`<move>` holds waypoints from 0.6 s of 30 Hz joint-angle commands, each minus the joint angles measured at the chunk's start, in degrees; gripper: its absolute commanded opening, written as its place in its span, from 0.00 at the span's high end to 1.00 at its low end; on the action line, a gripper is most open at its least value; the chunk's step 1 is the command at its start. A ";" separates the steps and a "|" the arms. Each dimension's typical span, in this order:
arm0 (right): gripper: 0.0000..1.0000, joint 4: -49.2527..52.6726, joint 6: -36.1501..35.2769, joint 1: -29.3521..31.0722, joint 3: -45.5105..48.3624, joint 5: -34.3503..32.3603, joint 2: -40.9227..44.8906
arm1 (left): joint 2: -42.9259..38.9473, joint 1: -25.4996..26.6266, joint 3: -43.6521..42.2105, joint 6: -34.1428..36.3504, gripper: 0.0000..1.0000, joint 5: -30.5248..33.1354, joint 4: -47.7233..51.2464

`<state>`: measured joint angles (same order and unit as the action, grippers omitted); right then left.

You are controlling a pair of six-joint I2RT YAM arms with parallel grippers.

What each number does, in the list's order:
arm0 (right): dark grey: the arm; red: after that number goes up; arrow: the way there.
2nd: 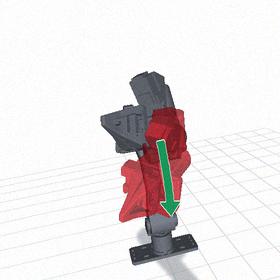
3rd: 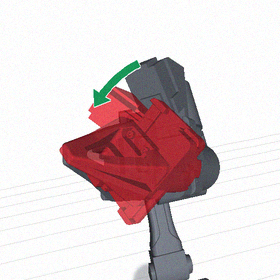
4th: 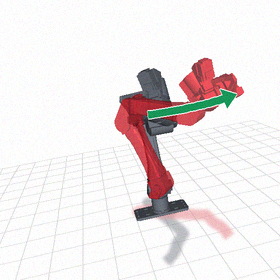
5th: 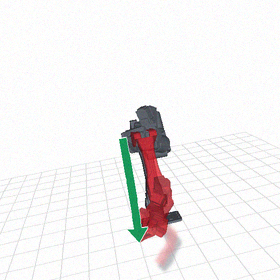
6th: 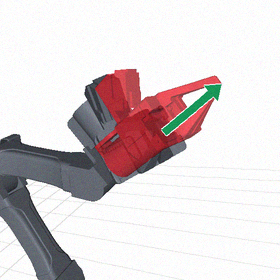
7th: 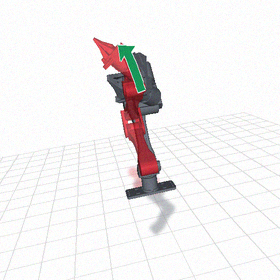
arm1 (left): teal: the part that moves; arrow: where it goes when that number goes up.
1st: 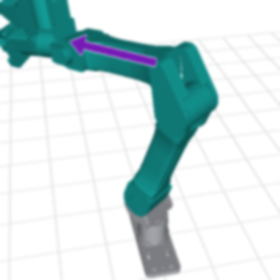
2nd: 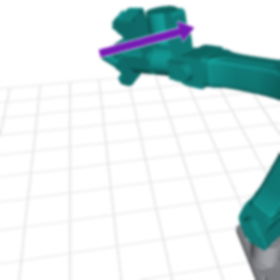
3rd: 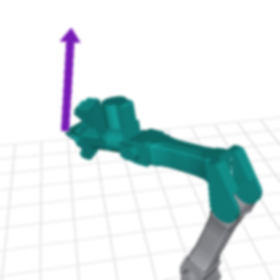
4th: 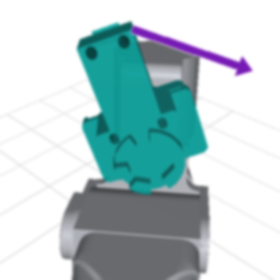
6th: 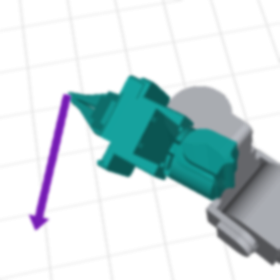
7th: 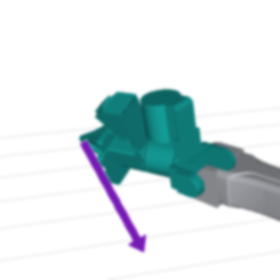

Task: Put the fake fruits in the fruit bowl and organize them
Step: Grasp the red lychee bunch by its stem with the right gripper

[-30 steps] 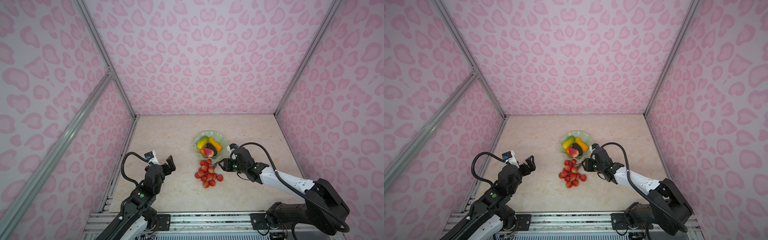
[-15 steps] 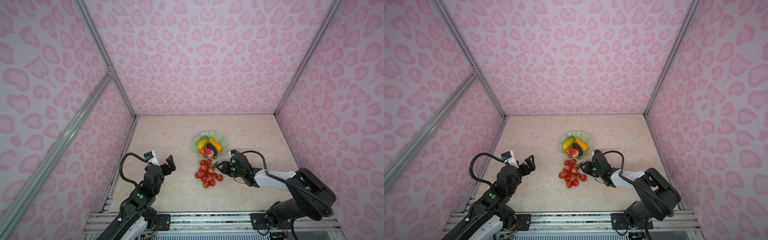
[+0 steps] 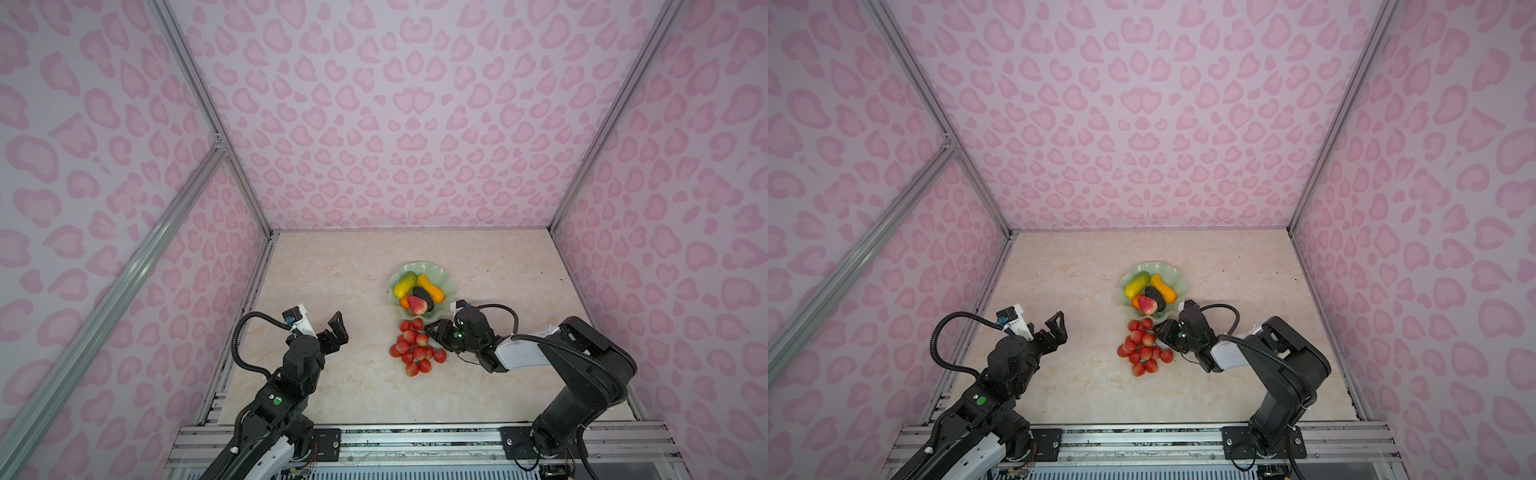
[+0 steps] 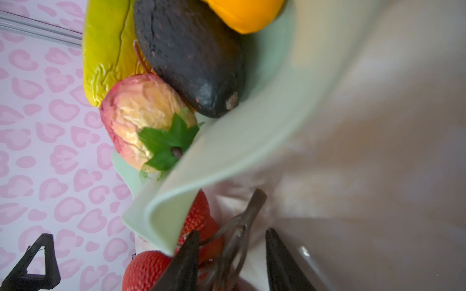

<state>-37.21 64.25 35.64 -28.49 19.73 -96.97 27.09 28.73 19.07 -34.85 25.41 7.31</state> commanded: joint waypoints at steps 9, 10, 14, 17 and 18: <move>0.87 -10.66 6.28 0.37 1.18 -0.13 -6.30 | -1.56 -0.08 -0.44 0.13 0.01 1.33 0.68; 0.91 -10.69 6.33 0.46 1.52 -0.21 -6.18 | -1.67 -0.08 -0.29 0.05 0.01 1.31 0.91; 1.00 -7.78 3.98 1.48 2.12 -1.00 -3.74 | -2.24 -0.06 -0.58 0.35 0.01 1.79 1.07; 1.00 -2.87 1.01 2.97 2.08 -2.89 0.17 | -2.15 -0.08 -0.70 0.34 0.01 2.04 0.79; 1.00 -0.88 -0.04 3.60 1.91 -3.75 1.86 | -2.09 -0.08 -0.57 0.23 0.01 1.93 0.79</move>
<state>-44.18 67.99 38.15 -26.68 18.81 -97.43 24.88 28.73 18.44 -34.76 26.41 8.12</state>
